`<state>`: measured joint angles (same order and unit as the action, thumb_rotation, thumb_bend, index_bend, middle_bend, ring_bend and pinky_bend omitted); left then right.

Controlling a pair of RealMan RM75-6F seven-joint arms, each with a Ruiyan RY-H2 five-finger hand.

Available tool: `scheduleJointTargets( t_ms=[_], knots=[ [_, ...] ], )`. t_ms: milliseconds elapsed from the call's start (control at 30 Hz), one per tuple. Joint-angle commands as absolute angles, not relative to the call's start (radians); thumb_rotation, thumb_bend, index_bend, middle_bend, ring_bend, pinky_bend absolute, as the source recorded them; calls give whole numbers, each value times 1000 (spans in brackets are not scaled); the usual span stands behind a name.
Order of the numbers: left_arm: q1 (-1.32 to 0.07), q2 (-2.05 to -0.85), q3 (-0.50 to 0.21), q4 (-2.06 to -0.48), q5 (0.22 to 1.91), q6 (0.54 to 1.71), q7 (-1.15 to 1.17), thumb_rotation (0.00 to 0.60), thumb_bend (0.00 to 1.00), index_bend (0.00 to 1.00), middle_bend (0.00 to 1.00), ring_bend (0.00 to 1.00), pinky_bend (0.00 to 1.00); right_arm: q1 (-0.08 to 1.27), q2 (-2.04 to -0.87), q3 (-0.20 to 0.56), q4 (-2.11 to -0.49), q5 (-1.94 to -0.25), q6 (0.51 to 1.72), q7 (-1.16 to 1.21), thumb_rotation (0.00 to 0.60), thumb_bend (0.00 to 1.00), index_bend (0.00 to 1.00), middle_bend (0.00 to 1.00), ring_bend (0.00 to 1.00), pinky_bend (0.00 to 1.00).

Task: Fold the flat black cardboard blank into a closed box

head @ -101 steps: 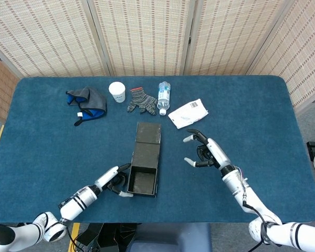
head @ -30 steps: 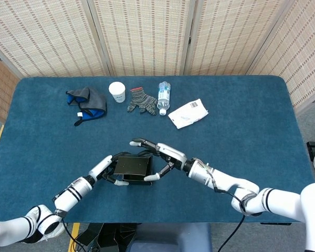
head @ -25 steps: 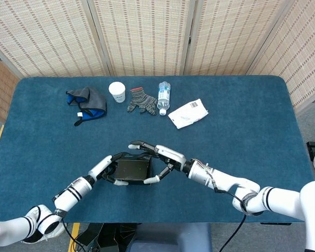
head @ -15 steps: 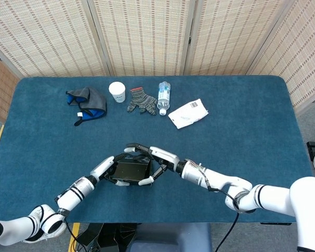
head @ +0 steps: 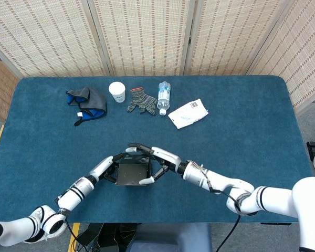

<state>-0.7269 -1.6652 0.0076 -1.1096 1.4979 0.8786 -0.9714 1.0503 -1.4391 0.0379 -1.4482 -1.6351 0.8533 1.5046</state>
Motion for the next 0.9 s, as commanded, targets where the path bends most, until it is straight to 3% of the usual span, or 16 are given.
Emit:
scheduleJointTargets(
  t_ms=[33,200,367,600,900],
  knots=[
    [-725,-1662,5,-1118,1494,875,-948,600,113,203,328,674,888,1056,-1450,55,-1458,-1585,814,1452,600,0,0,84,31,152],
    [-721,-1658,-3,-1135,1475,864,-907,600,112,161,305,666,888,1067,-1467,79,-1473,-1511,754,1303,600,0,0,118,55,192],
    [-700,-1637,-14,-1182,1441,880,-759,600,112,77,233,664,870,1075,-1480,122,-1535,-1354,703,953,600,0,0,165,88,245],
    [-676,-1610,-40,-1266,1385,879,-669,600,112,56,212,664,869,1075,-1500,142,-1630,-1089,727,532,600,0,42,204,118,287],
    [-677,-1618,-60,-1278,1369,857,-634,600,113,56,212,663,869,1091,-1520,134,-1720,-911,816,175,600,0,98,220,122,296]
  ],
)
